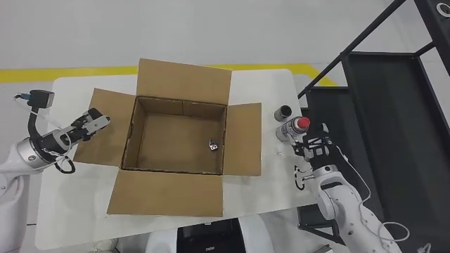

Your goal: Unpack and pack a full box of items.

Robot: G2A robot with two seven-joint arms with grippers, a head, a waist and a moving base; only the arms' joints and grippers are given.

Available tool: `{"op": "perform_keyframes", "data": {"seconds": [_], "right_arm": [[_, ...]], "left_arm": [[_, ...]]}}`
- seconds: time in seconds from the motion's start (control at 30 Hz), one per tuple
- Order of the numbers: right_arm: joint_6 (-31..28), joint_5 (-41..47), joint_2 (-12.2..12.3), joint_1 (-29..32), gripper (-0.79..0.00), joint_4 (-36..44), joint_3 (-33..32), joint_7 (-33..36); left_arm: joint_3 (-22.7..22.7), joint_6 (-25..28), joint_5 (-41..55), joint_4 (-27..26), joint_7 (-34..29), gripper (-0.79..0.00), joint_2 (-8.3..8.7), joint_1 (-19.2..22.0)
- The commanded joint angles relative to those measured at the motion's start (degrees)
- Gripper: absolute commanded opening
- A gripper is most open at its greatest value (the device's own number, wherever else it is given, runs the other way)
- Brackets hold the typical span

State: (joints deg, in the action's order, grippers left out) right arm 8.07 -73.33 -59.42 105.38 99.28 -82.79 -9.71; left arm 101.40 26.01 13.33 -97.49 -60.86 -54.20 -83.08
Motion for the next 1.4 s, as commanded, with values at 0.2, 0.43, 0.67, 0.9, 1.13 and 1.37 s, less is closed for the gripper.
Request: {"op": "perform_keyframes", "data": {"seconds": [0.2, 0.43, 0.67, 0.9, 1.13, 1.37], "right_arm": [[-0.1, 0.0, 0.0, 0.0, 0.000, 0.0, 0.0, 0.1], [-0.1, 0.0, 0.0, 0.0, 0.000, 0.0, 0.0, 0.1], [-4.0, 5.6, -0.8, -3.2, 0.000, -6.7, 1.2, -4.1], [-7.0, 10.1, -2.1, -6.9, 0.000, -16.8, 3.4, -13.5], [-9.4, 11.2, -3.7, -13.1, 0.000, -26.7, 7.6, -20.5], [-8.8, 10.7, -5.4, -19.2, 0.000, -33.4, 11.8, -22.2]], "left_arm": [[0.0, 0.0, 0.0, 0.0, 0.0, 0.000, 0.00, 0.0], [0.0, 0.0, 0.0, 0.0, 0.0, 0.000, 0.00, 0.0], [0.0, 0.0, 0.0, 0.0, 0.0, 0.000, 0.00, 0.0], [0.0, 0.0, 0.0, 0.0, 0.0, 0.000, 0.00, 0.0], [0.0, 0.0, 0.0, 0.0, 0.0, 0.000, 0.00, 0.0], [0.0, 0.0, 0.0, 0.0, 0.0, 0.000, 0.00, 0.0]]}}
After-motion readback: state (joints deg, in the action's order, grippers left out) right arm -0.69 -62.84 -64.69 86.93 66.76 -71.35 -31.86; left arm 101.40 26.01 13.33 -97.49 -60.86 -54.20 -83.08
